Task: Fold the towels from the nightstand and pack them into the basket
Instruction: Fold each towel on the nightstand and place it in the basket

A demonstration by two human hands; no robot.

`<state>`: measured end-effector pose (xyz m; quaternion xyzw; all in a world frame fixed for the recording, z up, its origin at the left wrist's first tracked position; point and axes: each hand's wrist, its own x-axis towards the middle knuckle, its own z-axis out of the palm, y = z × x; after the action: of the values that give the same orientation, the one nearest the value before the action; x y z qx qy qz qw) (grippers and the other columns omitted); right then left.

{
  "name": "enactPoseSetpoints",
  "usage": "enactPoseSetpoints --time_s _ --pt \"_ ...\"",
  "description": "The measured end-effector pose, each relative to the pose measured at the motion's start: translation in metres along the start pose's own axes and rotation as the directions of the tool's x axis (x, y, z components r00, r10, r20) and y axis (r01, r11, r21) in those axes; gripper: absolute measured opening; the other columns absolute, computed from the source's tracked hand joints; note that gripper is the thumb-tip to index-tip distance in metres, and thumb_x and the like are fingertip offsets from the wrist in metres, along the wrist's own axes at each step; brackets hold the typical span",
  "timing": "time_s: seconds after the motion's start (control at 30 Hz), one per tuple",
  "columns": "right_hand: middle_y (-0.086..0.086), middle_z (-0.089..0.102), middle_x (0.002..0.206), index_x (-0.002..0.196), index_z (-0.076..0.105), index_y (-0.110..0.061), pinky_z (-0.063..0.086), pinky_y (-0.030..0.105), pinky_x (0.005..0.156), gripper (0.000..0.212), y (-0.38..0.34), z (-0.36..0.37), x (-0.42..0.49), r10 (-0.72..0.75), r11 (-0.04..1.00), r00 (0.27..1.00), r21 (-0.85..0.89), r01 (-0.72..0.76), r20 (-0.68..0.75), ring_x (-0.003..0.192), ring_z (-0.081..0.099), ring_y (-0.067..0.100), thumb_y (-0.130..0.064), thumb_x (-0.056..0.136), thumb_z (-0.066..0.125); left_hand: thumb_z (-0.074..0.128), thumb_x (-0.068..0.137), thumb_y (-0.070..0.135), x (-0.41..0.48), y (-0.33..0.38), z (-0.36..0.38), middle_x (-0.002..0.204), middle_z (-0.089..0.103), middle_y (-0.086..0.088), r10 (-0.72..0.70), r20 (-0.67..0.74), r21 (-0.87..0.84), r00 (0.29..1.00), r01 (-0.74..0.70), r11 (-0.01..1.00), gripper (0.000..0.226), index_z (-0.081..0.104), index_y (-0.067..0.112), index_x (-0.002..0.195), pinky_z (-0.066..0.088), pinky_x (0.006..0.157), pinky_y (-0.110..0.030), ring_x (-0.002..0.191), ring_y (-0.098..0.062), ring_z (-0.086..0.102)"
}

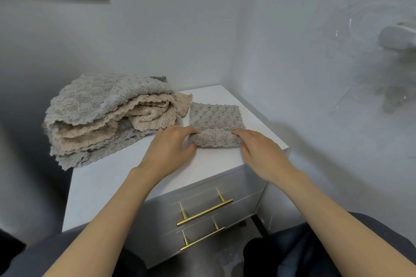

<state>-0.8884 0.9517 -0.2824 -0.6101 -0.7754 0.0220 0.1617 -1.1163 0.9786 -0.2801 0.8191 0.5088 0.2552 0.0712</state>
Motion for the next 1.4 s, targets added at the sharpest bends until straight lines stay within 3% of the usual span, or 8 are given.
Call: enactPoseSetpoints --time_s 0.2,0.3,0.43,0.8,0.97,1.1,1.23,1.4 --pt "-0.013 0.045 0.064 0.111 0.056 -0.02 0.032 0.013 0.053 0.021 0.003 -0.007 0.006 0.145 0.896 0.984 0.437 -0.085 -0.105 0.056 0.044 -0.002 -0.016 0.098 0.041 0.058 0.09 0.026 0.006 0.0 -0.008 0.084 0.059 0.005 -0.178 0.109 -0.289 0.978 0.203 0.936 0.009 0.064 0.02 0.093 0.035 0.066 -0.024 0.085 -0.012 0.057" --pt "-0.009 0.05 0.072 0.105 0.051 -0.02 0.032 0.01 0.053 0.009 0.003 -0.008 0.01 0.235 0.801 0.97 0.578 -0.157 -0.062 0.058 0.045 -0.003 -0.02 0.099 0.046 0.055 0.091 0.024 0.007 0.003 -0.009 0.065 0.039 0.0 -0.211 0.141 -0.383 0.967 0.25 0.889 0.03 0.042 0.009 0.068 0.023 0.058 -0.031 0.062 -0.017 0.035" --pt "-0.008 0.052 0.079 0.106 0.047 -0.02 0.033 0.014 0.056 0.012 0.004 -0.007 0.015 0.352 0.694 0.936 0.67 -0.264 0.004 0.068 0.046 0.001 -0.026 0.097 0.051 0.054 0.094 0.036 0.008 0.003 -0.009 0.063 0.041 0.0 -0.257 0.165 -0.434 0.952 0.305 0.848 0.043 0.053 -0.002 0.074 0.025 0.058 -0.03 0.058 -0.014 0.034" --pt "-0.001 0.058 0.104 0.11 0.051 -0.019 0.045 0.038 0.079 0.014 -0.007 0.005 0.02 0.394 0.881 0.9 0.358 -0.311 -0.187 0.102 0.052 0.024 -0.025 0.097 0.05 0.057 0.087 0.048 0.017 0.001 0.013 0.077 0.056 0.016 -0.415 0.002 -0.171 0.91 0.409 0.896 0.023 0.059 0.025 0.089 0.038 0.065 -0.027 0.078 -0.013 0.056" --pt "0.002 0.063 0.117 0.112 0.066 -0.013 0.036 0.034 0.09 0.032 -0.029 0.006 0.016 0.028 0.998 0.915 -0.035 -0.046 -0.402 0.11 0.053 0.027 0.003 0.086 0.057 0.055 0.088 0.045 0.019 0.001 0.015 0.077 0.057 0.014 -0.4 -0.006 -0.119 0.916 0.397 0.91 0.021 0.058 0.024 0.086 0.042 0.069 -0.029 0.082 -0.016 0.058" --pt "0.006 0.049 0.143 0.138 0.049 -0.008 0.012 0.035 0.118 0.05 -0.054 0.023 0.01 -0.158 0.98 0.965 -0.151 0.127 -0.21 0.136 0.04 0.024 0.001 0.089 0.054 0.057 0.086 0.044 0.02 0.0 0.014 0.074 0.057 0.013 -0.399 0.01 -0.141 0.917 0.397 0.907 0.021 0.057 0.023 0.082 0.044 0.07 -0.03 0.08 -0.016 0.059" --pt "0.001 0.015 0.16 0.152 0.017 -0.012 -0.009 0.027 0.117 0.055 -0.055 0.032 0.011 -0.146 0.982 0.986 -0.131 0.135 -0.078 0.148 0.008 0.015 -0.009 0.1 0.035 0.058 0.087 0.044 0.02 0.0 0.014 0.073 0.055 0.015 -0.403 0.02 -0.156 0.915 0.401 0.902 0.021 0.057 0.023 0.085 0.045 0.073 -0.03 0.081 -0.015 0.058" --pt "0.0 0.006 0.161 0.153 0.008 -0.015 -0.01 0.022 0.115 0.055 -0.045 0.029 0.008 -0.134 0.979 0.991 -0.156 0.13 -0.014 0.148 0.002 0.012 -0.019 0.102 0.028 0.058 0.087 0.046 0.02 0.001 0.015 0.072 0.054 0.016 -0.406 0.018 -0.155 0.914 0.404 0.902 0.022 0.056 0.025 0.083 0.047 0.076 -0.031 0.081 -0.015 0.058"
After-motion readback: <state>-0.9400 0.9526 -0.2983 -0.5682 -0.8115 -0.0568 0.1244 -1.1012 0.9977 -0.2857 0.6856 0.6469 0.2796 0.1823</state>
